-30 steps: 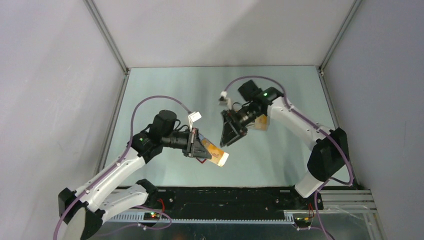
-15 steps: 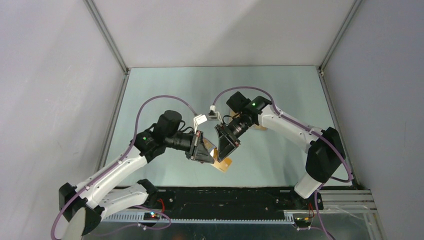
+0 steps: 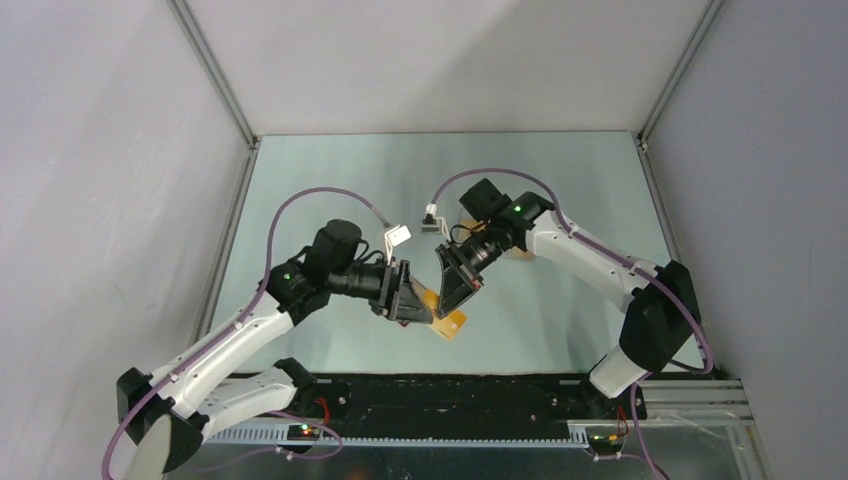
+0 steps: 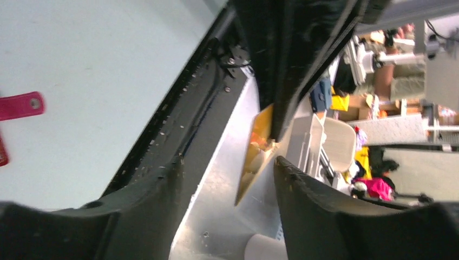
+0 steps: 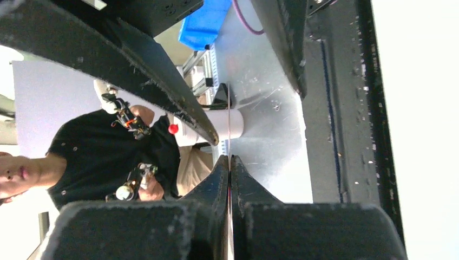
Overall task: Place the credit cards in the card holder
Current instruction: Insert the credit card into the card holder.
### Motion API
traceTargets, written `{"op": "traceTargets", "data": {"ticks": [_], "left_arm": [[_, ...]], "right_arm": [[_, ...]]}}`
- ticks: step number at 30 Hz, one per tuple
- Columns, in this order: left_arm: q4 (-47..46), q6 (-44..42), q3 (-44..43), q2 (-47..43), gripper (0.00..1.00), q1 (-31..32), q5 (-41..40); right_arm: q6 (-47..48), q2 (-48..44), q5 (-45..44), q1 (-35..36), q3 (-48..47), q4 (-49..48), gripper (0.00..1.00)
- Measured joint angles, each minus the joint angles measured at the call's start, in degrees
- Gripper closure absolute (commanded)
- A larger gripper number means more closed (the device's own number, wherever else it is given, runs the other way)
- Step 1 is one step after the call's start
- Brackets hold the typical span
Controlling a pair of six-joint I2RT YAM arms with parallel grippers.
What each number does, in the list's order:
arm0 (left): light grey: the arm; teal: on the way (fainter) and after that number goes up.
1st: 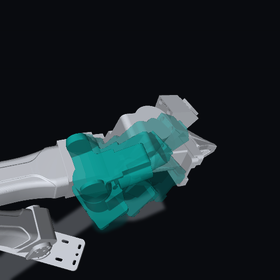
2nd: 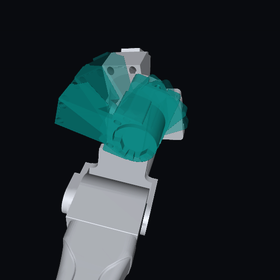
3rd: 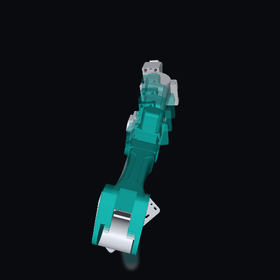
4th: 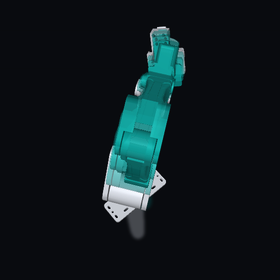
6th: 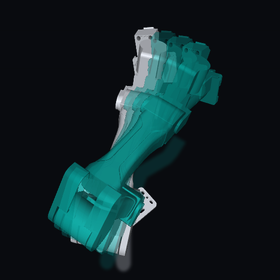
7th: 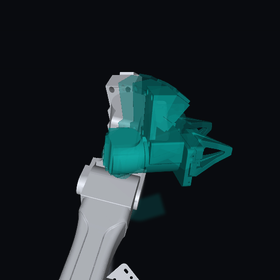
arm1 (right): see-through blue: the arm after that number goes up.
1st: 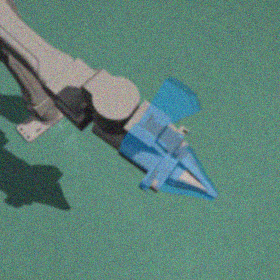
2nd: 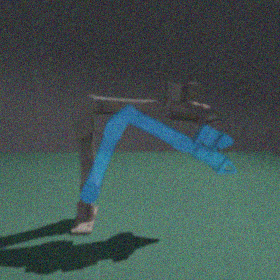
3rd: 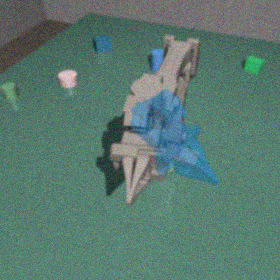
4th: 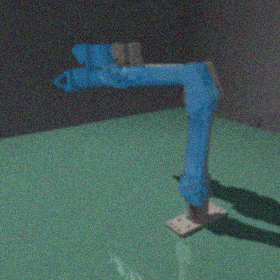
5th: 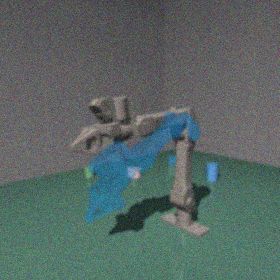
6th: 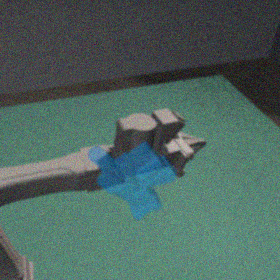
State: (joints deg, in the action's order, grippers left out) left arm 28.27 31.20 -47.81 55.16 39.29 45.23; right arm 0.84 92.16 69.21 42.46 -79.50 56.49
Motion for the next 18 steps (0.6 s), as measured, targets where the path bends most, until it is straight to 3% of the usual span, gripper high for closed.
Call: {"op": "traceTargets", "data": {"ticks": [4,12,18], "left_arm": [[0.20,0.31,0.00,0.00,0.26,-3.67,-4.81],[-0.26,1.92,3.54,0.61,0.27,-20.48,-22.51],[-0.04,0.85,4.04,10.58,0.29,-23.52,-35.76]], "right_arm": [[-3.13,-1.60,-2.38,-2.27,1.38,-2.99,1.00],[-15.80,-2.27,-14.69,-9.14,6.38,-11.80,1.00],[-25.73,0.42,-22.21,-7.48,6.43,-20.41,1.00]]}}
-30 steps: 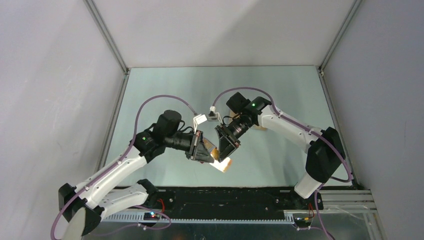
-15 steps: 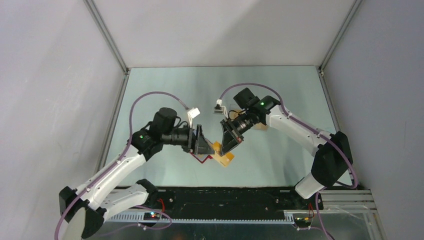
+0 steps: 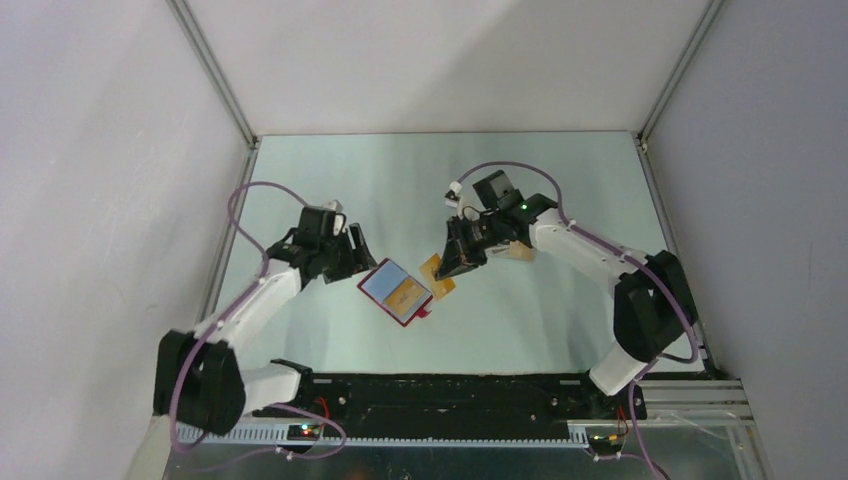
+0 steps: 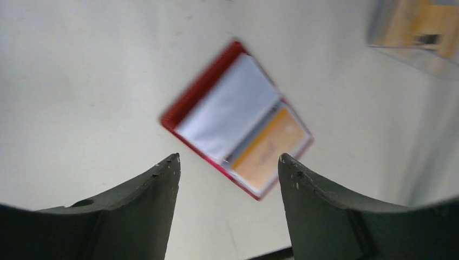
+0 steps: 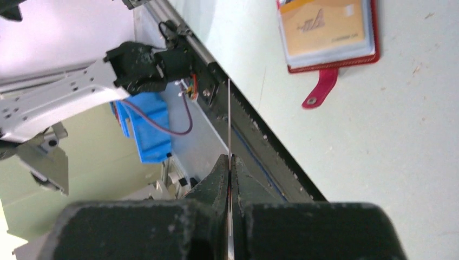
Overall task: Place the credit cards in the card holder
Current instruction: Insert the credit card into the card holder.
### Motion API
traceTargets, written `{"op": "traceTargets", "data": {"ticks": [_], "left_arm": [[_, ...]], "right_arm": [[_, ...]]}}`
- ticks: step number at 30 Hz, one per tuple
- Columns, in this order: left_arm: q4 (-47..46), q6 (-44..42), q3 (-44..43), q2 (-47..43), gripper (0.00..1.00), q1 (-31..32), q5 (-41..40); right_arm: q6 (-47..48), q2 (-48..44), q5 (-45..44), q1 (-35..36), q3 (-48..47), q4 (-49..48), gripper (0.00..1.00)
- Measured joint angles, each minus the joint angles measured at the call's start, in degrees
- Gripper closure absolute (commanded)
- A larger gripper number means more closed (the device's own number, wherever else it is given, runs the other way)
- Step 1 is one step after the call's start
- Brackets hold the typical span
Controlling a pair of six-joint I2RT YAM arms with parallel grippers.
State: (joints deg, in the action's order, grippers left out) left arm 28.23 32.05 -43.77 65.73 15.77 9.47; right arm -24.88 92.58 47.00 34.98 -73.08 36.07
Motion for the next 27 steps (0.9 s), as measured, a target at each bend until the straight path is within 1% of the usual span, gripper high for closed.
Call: {"op": "traceTargets", "data": {"ticks": [4,8,12,15,18,22,25,27], "left_arm": [[0.28,-1.99,-3.37,10.64,0.30,0.00,-5.35],[-0.33,-3.10,-7.28,20.59,0.33,0.00,-5.81],[-0.46,-3.15,-7.87,25.97,0.36,0.22,-4.76],[-0.72,-2.86,-7.65,26.40,0.37,0.70,-3.74],[-1.64,-1.38,-6.56,25.83,0.43,1.40,-2.80],[-3.91,3.02,-1.77,21.99,0.49,2.82,-0.83],[-4.15,7.30,2.56,17.92,0.52,5.84,0.02],[-4.00,10.23,4.94,15.41,0.54,9.07,0.15]], "right_arm": [[-5.09,3.93,-3.15,2.14,0.00,-5.70,1.00],[-8.26,8.46,-5.18,3.98,-0.90,-9.60,1.00],[-9.68,12.15,-6.93,5.07,-2.14,-11.32,1.00],[-10.05,13.42,-7.85,5.35,-2.29,-11.52,1.00],[-10.05,13.84,-8.63,5.33,-2.32,-11.54,1.00],[-9.97,13.88,-9.29,5.29,-2.49,-11.47,1.00],[-9.60,14.05,-10.32,5.29,-2.58,-11.04,1.00],[-9.40,14.29,-11.54,5.29,-2.60,-10.14,1.00]]}}
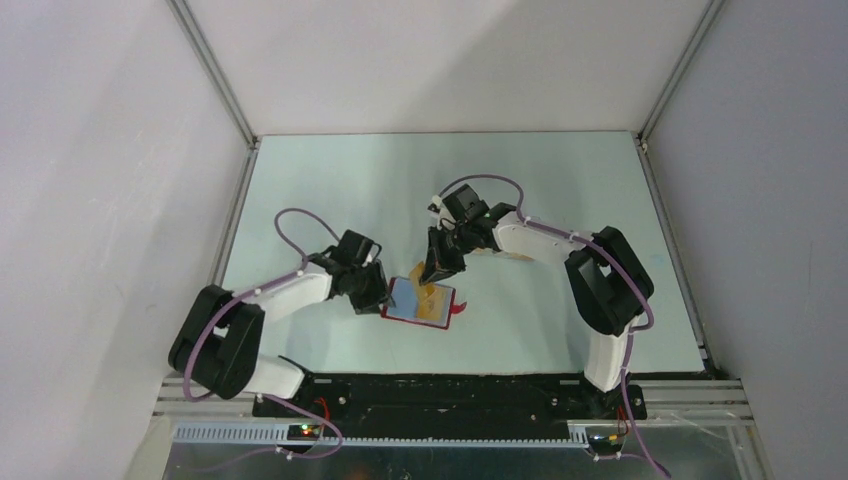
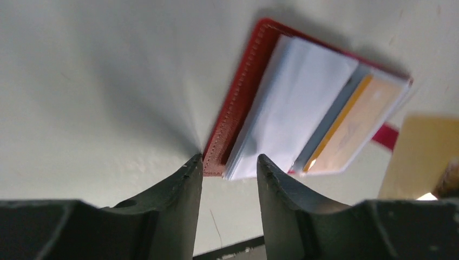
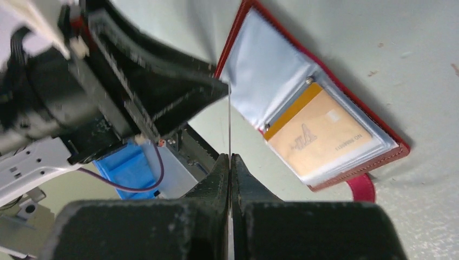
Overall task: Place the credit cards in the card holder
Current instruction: Insert the credit card into the card holder.
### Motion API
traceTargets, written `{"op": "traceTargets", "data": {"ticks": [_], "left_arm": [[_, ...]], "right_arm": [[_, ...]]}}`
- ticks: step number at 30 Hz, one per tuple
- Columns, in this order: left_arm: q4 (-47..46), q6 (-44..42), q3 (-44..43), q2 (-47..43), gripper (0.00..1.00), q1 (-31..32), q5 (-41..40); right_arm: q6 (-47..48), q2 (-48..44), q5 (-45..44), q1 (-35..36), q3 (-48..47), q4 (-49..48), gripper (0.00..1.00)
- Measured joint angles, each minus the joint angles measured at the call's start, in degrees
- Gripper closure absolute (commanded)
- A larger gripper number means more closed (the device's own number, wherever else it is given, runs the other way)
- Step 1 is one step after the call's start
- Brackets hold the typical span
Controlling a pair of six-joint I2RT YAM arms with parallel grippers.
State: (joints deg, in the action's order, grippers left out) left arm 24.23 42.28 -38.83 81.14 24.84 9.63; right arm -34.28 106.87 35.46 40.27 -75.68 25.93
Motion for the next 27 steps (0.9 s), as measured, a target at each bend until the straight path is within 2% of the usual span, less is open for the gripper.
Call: {"op": "traceTargets", "data": {"ticks": [5,8,19,24,27], "left_arm": [[0.39,6.91,2.51,-2.82,0.54,8.52,-0.02],[0.26,9.73,2.51,-2.82,0.51,11.85,-0.02],[-0.81,12.31,3.69,-3.56,0.47,10.47,-1.01],[-0.79,11.61,3.08,-2.93,0.54,8.59,-1.95],[-0.59,10.60,1.29,-0.44,0.67,7.98,-1.92]], "right_arm": [[0.09,0.61,-2.95,-0.24,0.04,3.17,1.00],[0.61,0.61,-3.34,-0.74,0.66,4.09,1.00],[6.64,1.97,-1.84,-1.86,4.59,8.15,1.00],[8.04,4.24,1.01,-1.36,4.61,7.56,1.00],[8.46,5.14,2.23,-1.05,4.61,6.86,1.00]]}}
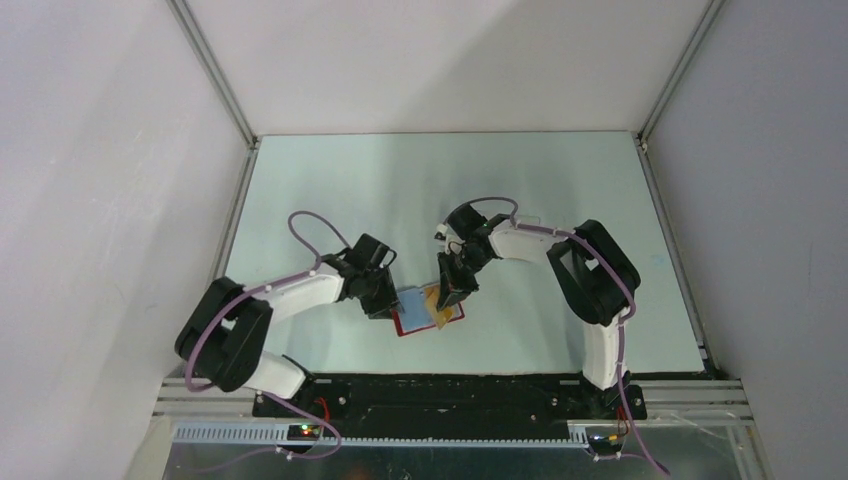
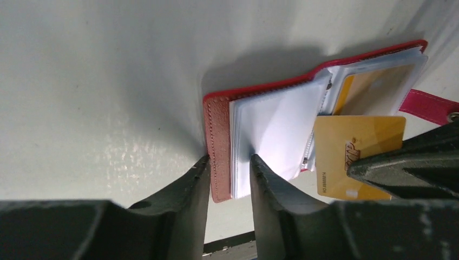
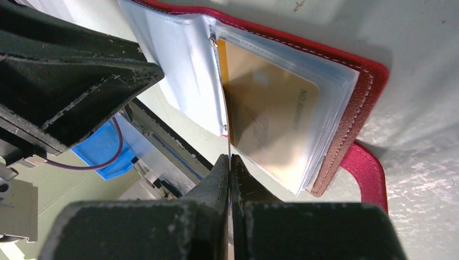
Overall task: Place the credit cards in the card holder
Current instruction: Insert the credit card into the card holder.
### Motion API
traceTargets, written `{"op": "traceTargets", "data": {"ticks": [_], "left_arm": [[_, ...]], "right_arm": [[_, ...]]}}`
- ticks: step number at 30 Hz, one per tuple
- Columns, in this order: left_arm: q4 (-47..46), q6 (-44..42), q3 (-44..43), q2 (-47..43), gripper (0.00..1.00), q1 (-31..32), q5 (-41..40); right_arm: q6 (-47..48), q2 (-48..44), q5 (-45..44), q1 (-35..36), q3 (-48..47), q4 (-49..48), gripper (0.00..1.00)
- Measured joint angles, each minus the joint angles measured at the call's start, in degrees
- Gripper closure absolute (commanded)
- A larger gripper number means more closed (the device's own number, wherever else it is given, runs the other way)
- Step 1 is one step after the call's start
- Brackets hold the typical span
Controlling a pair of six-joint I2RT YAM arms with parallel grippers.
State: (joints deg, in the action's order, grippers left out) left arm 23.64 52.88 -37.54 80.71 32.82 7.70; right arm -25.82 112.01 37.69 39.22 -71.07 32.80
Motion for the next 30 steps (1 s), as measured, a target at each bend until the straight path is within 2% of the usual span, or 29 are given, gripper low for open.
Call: {"op": "traceTargets", "data": {"ticks": [3,10,15,19,30], "left_arm": [[2.25,-1.99,-3.28,3.89,0.71,-0.42,1.05],[4.22,-4.28,-5.97,7.02,0.73,-1.03,2.99],[4.31,-4.85,-5.99,6.93,0.62,-1.14,3.10],[4.22,-4.94,-5.99,6.38,0.60,-1.07,2.82],[6.71,-6.05,-6.01,5.29,0.67,-1.09,-0.46]], "right_arm": [[0.44,0.17,0.87,-0.02,0.00,-0.09,1.00],[1.09,0.28,2.82,-0.04,0.00,-0.61,1.00],[1.60,0.44,3.34,-0.15,0.00,-0.66,1.00],[2.12,0.44,3.30,-0.33,-0.02,-0.70,1.00],[4.02,1.97,4.50,-0.87,-1.62,-0.37,1.00]]}}
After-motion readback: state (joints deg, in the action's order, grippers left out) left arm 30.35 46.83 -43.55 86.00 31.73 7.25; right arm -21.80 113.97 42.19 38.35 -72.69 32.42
